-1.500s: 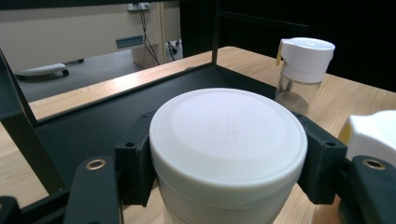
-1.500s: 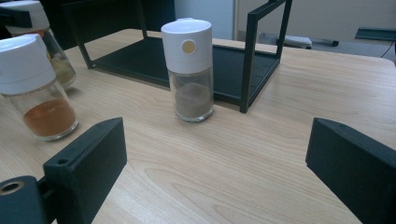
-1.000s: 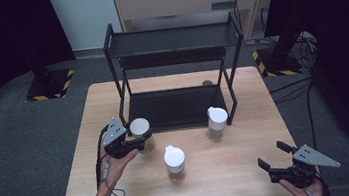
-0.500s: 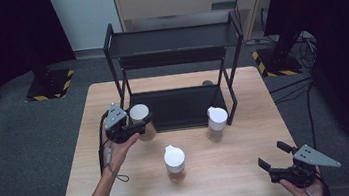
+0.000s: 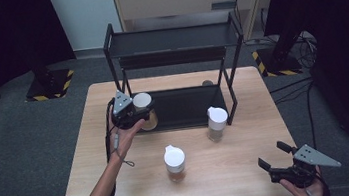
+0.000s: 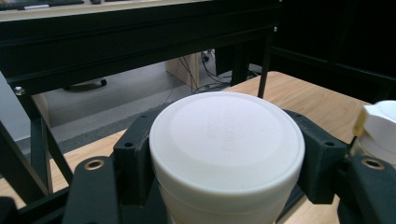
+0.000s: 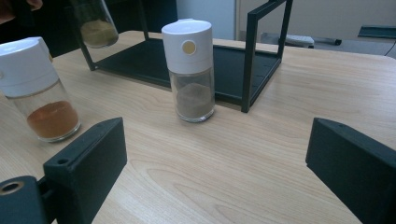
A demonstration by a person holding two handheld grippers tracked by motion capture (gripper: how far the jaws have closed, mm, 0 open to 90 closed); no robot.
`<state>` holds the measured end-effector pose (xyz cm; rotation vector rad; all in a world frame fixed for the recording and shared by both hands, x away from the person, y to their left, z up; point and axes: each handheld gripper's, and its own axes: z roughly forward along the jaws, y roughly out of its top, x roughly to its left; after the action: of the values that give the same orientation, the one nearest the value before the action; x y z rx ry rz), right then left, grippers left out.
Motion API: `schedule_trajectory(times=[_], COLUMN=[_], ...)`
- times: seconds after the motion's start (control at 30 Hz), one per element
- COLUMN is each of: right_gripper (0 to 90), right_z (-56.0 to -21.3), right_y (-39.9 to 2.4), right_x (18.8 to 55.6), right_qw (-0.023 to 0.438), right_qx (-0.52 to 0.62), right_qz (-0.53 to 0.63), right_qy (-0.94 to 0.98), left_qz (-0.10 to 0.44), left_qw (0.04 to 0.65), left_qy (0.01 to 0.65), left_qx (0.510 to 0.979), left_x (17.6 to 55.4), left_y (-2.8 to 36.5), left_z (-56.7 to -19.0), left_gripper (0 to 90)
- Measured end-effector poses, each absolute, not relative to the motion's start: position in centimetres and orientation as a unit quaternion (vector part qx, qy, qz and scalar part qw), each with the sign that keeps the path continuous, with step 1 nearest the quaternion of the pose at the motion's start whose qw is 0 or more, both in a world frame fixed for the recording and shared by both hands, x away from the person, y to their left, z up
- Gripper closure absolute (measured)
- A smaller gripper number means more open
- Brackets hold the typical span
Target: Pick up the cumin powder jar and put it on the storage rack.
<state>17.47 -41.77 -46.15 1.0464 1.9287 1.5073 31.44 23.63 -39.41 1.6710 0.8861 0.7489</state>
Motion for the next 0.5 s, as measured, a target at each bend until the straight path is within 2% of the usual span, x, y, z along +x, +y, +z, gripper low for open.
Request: schedule_trajectory(times=[0.5], right_gripper=[5.5], right_z=[-46.2], right_y=[-41.9], right_x=[17.5], right_qw=[0.235], right_qx=[0.381], right_qz=[0.553], right_qy=[0.703], left_qz=[0.329], left_qw=[0.513], left_qy=[0.417], left_qx=[0.674], left_x=[34.0], left_y=[22.3], left_z=[-40.9], left_gripper=[32.3])
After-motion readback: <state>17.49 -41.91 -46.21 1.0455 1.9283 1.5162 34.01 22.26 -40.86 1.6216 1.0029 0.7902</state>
